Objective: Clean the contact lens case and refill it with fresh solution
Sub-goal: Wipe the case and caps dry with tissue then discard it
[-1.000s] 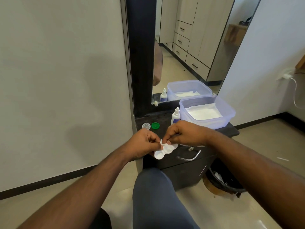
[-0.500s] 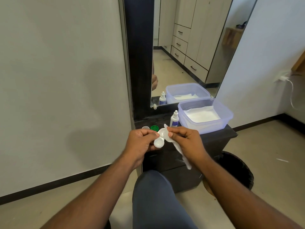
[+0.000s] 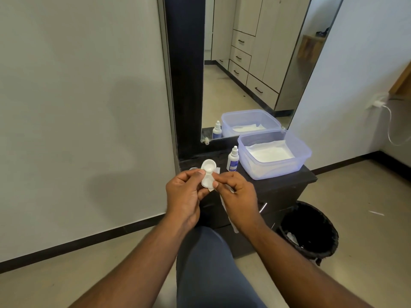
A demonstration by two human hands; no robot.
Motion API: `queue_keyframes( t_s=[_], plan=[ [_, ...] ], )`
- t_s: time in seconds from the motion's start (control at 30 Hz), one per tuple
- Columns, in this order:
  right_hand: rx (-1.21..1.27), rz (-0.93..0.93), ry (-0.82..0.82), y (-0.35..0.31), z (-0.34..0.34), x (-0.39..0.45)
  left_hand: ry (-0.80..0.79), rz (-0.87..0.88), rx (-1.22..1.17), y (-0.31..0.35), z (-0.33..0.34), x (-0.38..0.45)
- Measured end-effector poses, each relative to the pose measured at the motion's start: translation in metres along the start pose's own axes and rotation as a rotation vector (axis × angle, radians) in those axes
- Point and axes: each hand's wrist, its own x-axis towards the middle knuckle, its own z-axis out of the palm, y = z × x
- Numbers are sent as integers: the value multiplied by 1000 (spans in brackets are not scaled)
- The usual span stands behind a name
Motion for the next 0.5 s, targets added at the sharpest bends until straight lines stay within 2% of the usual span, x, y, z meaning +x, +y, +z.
queue_keyframes(
  t_s=[0.2, 0.33, 0.5],
  plan=[
    [108, 74, 15, -4, 2, -7, 19, -46, -46, -4, 1, -2],
    [228, 107, 94, -6, 7, -11, 44, -104, -144, -6, 8, -5],
    [302, 110, 159, -15, 5, -6, -116, -192, -152, -13, 10, -13]
  ],
)
